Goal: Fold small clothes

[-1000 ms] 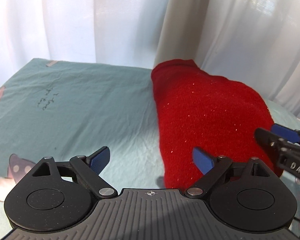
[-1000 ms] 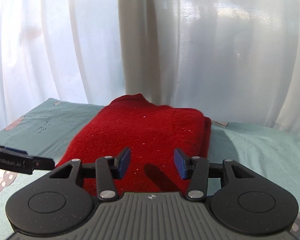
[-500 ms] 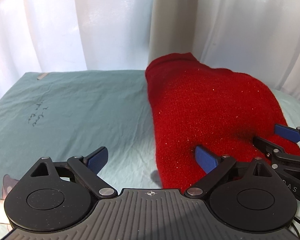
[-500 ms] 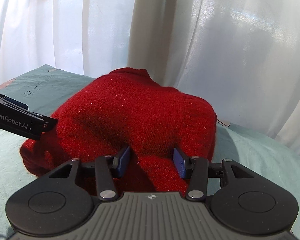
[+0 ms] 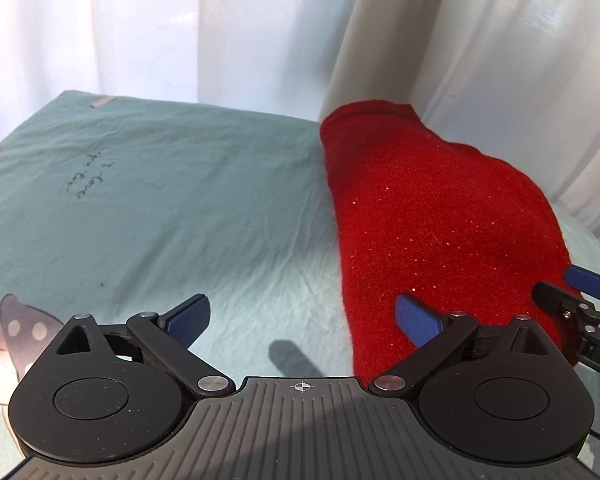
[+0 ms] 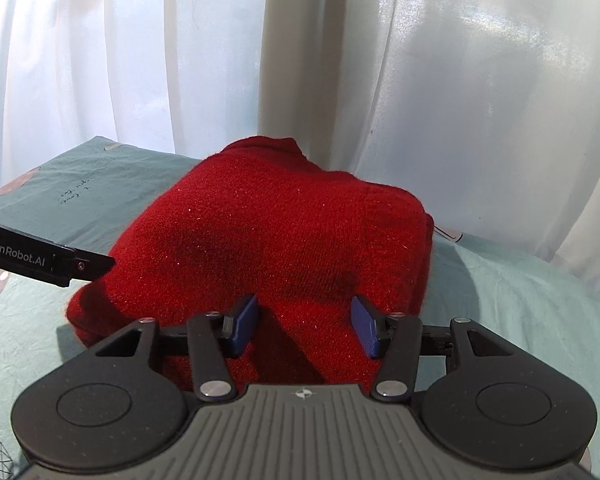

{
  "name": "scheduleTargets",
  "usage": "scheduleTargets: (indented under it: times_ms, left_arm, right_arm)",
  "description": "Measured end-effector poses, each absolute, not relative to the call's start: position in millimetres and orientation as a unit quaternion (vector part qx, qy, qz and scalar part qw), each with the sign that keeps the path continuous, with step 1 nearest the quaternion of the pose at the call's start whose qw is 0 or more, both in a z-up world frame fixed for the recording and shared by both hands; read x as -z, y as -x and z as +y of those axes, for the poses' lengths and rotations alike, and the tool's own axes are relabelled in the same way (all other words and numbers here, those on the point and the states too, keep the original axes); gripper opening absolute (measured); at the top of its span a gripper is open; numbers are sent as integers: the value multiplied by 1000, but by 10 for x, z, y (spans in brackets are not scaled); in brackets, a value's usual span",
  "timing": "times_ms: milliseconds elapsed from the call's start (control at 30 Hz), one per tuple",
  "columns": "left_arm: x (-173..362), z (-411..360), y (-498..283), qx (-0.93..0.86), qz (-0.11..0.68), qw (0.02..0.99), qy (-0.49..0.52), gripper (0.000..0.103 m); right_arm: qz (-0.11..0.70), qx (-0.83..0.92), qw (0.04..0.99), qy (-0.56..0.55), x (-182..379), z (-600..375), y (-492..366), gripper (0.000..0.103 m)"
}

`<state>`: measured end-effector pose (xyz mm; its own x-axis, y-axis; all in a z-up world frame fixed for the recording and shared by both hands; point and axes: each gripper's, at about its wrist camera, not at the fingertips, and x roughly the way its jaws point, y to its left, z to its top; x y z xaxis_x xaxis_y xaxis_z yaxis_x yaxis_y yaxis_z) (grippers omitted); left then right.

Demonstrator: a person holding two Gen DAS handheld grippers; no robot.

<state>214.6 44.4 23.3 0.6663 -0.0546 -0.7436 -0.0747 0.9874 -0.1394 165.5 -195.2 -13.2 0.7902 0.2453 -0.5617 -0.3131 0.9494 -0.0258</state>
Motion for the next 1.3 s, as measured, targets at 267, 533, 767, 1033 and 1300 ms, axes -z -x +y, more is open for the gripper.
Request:
scheduleTargets:
  times_ms: [267, 533, 767, 1033, 1300]
  left_arm:
    - [-511, 440, -2277, 31, 380, 916, 124, 101]
    - [-604, 113, -3007, 10, 355, 925, 135, 102]
    - [-234, -121, -3646, -9, 414, 900, 135, 102]
    - [71, -372, -3946, -32, 418, 901, 110, 103]
    - [7, 124, -3528, 4, 416, 884, 213, 103]
  right_arm:
    - [311, -132, 930, -146, -37, -2364, -1856, 60]
    - [293, -114, 945, -95, -133, -2042, -2350, 42]
    - [312, -87, 944, -64, -32, -1798, -2960, 38]
    - [316, -35, 948, -18, 304, -2028, -3397, 40]
    - [288, -45, 956, -20, 101, -1936, -2996, 42]
